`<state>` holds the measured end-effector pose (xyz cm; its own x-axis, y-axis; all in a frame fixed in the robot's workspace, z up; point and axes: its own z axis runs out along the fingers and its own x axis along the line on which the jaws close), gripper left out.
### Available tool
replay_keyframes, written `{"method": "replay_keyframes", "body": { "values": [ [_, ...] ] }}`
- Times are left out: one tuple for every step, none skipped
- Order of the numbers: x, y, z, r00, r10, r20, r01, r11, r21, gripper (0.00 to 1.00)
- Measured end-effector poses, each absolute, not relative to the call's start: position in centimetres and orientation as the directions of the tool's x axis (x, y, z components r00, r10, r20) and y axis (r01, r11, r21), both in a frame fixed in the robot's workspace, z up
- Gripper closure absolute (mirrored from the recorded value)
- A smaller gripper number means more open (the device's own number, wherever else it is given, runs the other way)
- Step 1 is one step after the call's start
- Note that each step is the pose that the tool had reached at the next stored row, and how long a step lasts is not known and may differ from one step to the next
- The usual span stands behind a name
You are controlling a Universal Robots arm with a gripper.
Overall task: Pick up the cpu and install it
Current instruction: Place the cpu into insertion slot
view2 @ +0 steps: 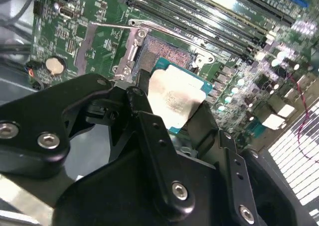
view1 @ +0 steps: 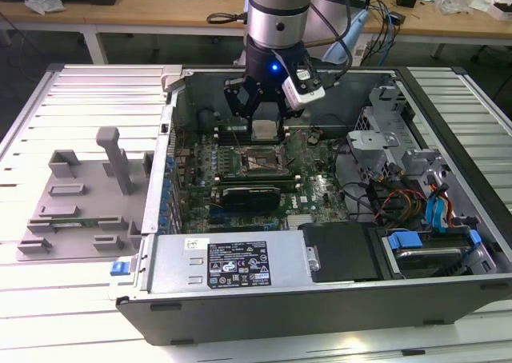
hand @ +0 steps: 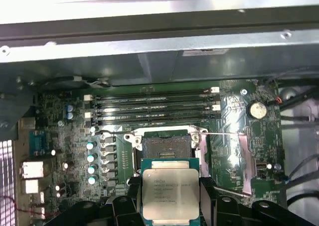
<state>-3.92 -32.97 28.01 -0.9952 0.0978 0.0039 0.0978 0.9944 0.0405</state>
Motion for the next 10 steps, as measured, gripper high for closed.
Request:
{"method": "replay_keyframes", "body": {
  "values": [
    [-3.92,-32.97,27.98,-0.989,0.148,0.004,0.148,0.988,0.041,0.45],
    [-3.92,-32.97,27.95,-0.981,0.194,0.004,0.194,0.98,0.041,0.45],
    [-3.92,-32.97,27.94,-0.977,0.213,0.004,0.213,0.976,0.041,0.45],
    [-3.92,-32.97,27.93,-0.973,0.229,0.004,0.229,0.973,0.041,0.45],
    [-3.92,-32.97,27.91,-0.964,0.264,0.004,0.264,0.964,0.041,0.45],
    [-3.92,-32.97,27.89,-0.959,0.285,0.004,0.285,0.958,0.041,0.45],
    [-3.92,-32.97,27.89,-0.955,0.297,0.004,0.297,0.954,0.041,0.45],
    [-3.92,-32.97,27.86,-0.946,0.325,0.004,0.325,0.945,0.041,0.45],
    [-3.92,-32.97,27.85,-0.941,0.339,0.004,0.339,0.94,0.041,0.45],
    [-3.92,-32.97,27.83,-0.931,0.366,0.004,0.366,0.93,0.041,0.45]
  ]
}}
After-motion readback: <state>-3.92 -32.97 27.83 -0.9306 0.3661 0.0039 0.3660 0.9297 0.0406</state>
